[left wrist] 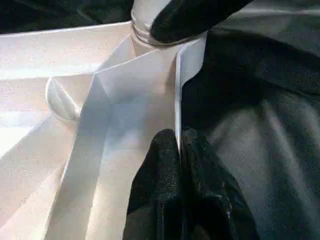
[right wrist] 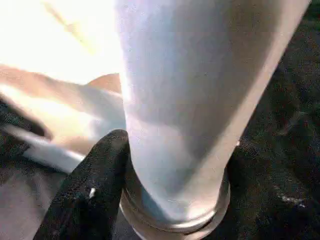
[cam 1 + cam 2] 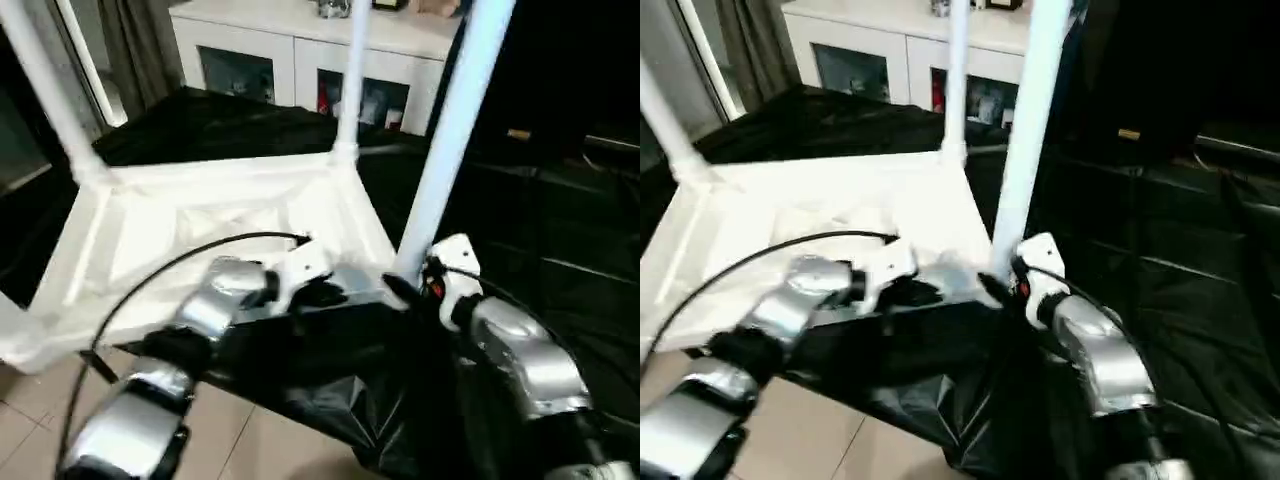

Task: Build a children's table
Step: Rotate leg to tighten

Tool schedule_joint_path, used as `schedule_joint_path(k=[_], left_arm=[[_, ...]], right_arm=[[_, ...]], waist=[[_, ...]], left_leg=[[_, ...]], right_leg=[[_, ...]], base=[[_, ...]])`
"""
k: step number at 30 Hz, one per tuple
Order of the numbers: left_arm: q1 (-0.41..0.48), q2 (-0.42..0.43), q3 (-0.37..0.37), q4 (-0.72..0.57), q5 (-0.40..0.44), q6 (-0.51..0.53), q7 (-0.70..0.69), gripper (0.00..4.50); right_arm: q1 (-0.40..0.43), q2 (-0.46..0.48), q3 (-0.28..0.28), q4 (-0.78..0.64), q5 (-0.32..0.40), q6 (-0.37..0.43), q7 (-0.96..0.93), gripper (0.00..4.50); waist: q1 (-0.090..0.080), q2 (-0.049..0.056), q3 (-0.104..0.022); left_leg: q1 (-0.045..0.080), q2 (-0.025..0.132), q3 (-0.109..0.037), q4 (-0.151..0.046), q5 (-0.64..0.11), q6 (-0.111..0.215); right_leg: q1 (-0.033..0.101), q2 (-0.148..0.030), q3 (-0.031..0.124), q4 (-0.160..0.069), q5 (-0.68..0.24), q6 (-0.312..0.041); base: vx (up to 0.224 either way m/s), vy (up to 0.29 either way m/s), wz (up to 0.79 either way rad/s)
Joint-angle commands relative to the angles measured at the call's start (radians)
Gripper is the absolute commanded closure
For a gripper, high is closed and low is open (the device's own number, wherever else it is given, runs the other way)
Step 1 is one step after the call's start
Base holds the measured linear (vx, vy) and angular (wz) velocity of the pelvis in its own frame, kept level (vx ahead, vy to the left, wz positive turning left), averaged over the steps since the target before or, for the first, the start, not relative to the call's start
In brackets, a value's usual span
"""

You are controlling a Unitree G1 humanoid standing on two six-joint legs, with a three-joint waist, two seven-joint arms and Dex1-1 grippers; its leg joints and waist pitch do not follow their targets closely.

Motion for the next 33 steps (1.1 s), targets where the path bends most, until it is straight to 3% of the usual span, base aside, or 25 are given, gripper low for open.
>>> schedule_joint_path(k=[1, 3, 4, 5, 6, 8, 9, 10, 17, 20, 21, 25, 26, 29, 30, 31, 33], left_arm=[[-0.010, -0.037, -0.009, 0.054, 0.025, 0.038, 0.112, 4.50], [-0.060, -0.114, -0.001, 0.115, 0.041, 0.045, 0.202, 4.50], [-0.060, -0.114, -0.001, 0.115, 0.041, 0.045, 0.202, 4.50], [-0.070, -0.126, -0.007, 0.127, 0.050, 0.038, 0.206, 4.50], [-0.071, -0.126, -0.013, 0.129, 0.058, 0.025, 0.206, 4.50], [-0.072, -0.126, -0.017, 0.130, 0.063, 0.016, 0.206, 4.50], [-0.070, -0.123, -0.019, 0.129, 0.064, 0.016, 0.197, 4.50], [-0.067, -0.118, -0.023, 0.130, 0.068, 0.008, 0.192, 4.50], [-0.064, -0.101, -0.016, 0.163, 0.077, -0.062, 0.170, 4.50], [-0.061, -0.106, 0.003, 0.157, 0.065, -0.094, 0.191, 4.50], [-0.062, -0.108, 0.010, 0.154, 0.057, -0.097, 0.192, 4.50], [-0.062, -0.108, 0.036, 0.128, 0.028, -0.115, 0.186, 4.50], [-0.062, -0.106, 0.038, 0.125, 0.026, -0.119, 0.186, 4.22], [-0.047, -0.087, 0.061, 0.078, -0.013, -0.087, 0.130, 4.05], [-0.038, -0.076, 0.066, 0.055, -0.022, -0.068, 0.110, 3.84], [-0.033, -0.068, 0.069, 0.040, -0.027, -0.058, 0.098, 3.84], [-0.022, -0.048, 0.080, 0.007, -0.035, -0.052, 0.083, 3.78]], right_arm=[[0.008, 0.036, -0.006, 0.049, -0.014, 0.051, -0.092, 1.88], [-0.004, 0.116, -0.002, 0.059, -0.036, 0.050, -0.186, 1.88], [-0.004, 0.116, -0.002, 0.059, -0.036, 0.050, -0.186, 1.88], [-0.005, 0.124, 0.009, 0.058, -0.047, 0.042, -0.194, 1.88], [-0.005, 0.120, 0.018, 0.055, -0.060, 0.032, -0.197, 1.88], [-0.005, 0.118, 0.025, 0.054, -0.068, 0.026, -0.200, 1.88], [-0.003, 0.116, 0.022, 0.049, -0.064, 0.019, -0.195, 1.39], [0.000, 0.116, 0.017, 0.041, -0.054, 0.018, -0.192, 1.39], [0.019, 0.090, 0.010, -0.007, -0.076, -0.010, -0.176, 0.77], [0.034, 0.062, 0.010, -0.050, -0.065, -0.017, -0.135, 0.77], [0.041, 0.048, 0.011, -0.068, -0.061, -0.020, -0.116, 0.77], [0.079, -0.015, 0.008, -0.160, -0.021, 0.000, -0.019, 0.77], [0.085, -0.025, 0.007, -0.173, -0.016, 0.003, -0.006, 0.73], [0.140, -0.118, -0.002, -0.251, 0.024, 0.012, 0.107, 0.70], [0.158, -0.152, -0.008, -0.270, 0.037, 0.012, 0.148, 0.70], [0.169, -0.172, -0.013, -0.282, 0.045, 0.013, 0.172, 0.70], [0.183, -0.202, -0.028, -0.302, 0.069, 0.025, 0.216, 0.70]], waist=[[-0.001, -0.001, -0.042], [0.003, 0.000, -0.043], [0.006, 0.001, -0.043], [0.008, -0.002, -0.045], [0.010, 0.004, -0.046], [0.011, 0.001, -0.046], [0.013, 0.004, -0.048], [0.012, 0.004, -0.046], [0.008, 0.000, -0.040], [0.008, -0.007, -0.039], [0.010, -0.014, -0.040], [0.015, -0.013, -0.041], [0.016, -0.014, -0.042], [0.020, -0.015, -0.045], [0.024, -0.012, -0.047], [0.023, -0.018, -0.051], [0.024, -0.017, -0.058]], left_leg=[[-0.004, 0.014, -0.002, -0.079, -0.209, -0.007], [0.002, 0.014, 0.001, -0.076, -0.201, -0.005], [0.004, 0.016, 0.002, -0.076, -0.200, -0.007], [-0.001, 0.014, 0.000, -0.077, -0.183, -0.004], [-0.006, 0.015, -0.001, -0.076, -0.161, -0.002], [-0.008, 0.014, -0.001, -0.076, -0.154, 0.004], [-0.009, 0.014, -0.001, -0.075, -0.149, 0.008], [-0.009, 0.014, -0.001, -0.076, -0.152, 0.010], [-0.008, 0.014, -0.003, -0.083, -0.215, 0.008], [-0.009, 0.016, -0.003, -0.083, -0.214, 0.015], [-0.009, 0.015, -0.001, -0.081, -0.204, 0.024], [-0.016, 0.015, -0.001, -0.078, -0.151, 0.046], [-0.016, 0.015, -0.001, -0.076, -0.140, 0.051], [-0.018, 0.014, 0.000, -0.071, -0.106, 0.064], [-0.016, 0.019, 0.000, -0.070, -0.085, 0.075], [-0.020, 0.021, 0.001, -0.066, -0.056, 0.086], [-0.025, 0.020, -0.001, -0.060, 0.003, 0.107]], right_leg=[[0.032, -0.064, 0.043, -0.094, -0.312, -0.164], [0.027, -0.064, 0.044, -0.096, -0.296, -0.165], [0.024, -0.064, 0.045, -0.096, -0.289, -0.167], [0.033, -0.064, 0.045, -0.091, -0.253, -0.169], [0.037, -0.064, 0.044, -0.087, -0.203, -0.172], [0.039, -0.063, 0.044, -0.083, -0.170, -0.175], [0.042, -0.065, 0.044, -0.081, -0.150, -0.180], [0.042, -0.064, 0.043, -0.082, -0.146, -0.183], [0.039, -0.066, 0.044, -0.097, -0.289, -0.151], [0.036, -0.067, 0.044, -0.099, -0.321, -0.136], [0.035, -0.067, 0.046, -0.099, -0.311, -0.132], [0.042, -0.067, 0.044, -0.091, -0.238, -0.141], [0.045, -0.068, 0.044, -0.091, -0.226, -0.143], [0.049, -0.067, 0.043, -0.084, -0.175, -0.158], [0.048, -0.070, 0.045, -0.077, -0.117, -0.181], [0.050, -0.066, 0.043, -0.068, -0.036, -0.204], [0.056, -0.065, 0.041, -0.050, 0.094, -0.231]], base=[[0.000, 0.000, 0.00], [0.000, 0.000, 0.00], [0.000, 0.000, 0.00], [0.000, 0.000, 0.00], [0.000, 0.000, 0.00], [0.000, 0.000, 0.00], [0.000, 0.000, 0.00], [0.000, 0.000, 0.00], [0.000, 0.000, 0.00], [0.000, 0.000, 0.00], [0.000, 0.000, 0.00], [0.000, 0.000, 0.00], [0.000, 0.000, 0.00], [0.000, 0.000, 0.00], [0.000, 0.000, 0.00], [0.000, 0.000, 0.00], [0.000, 0.000, 0.00]])
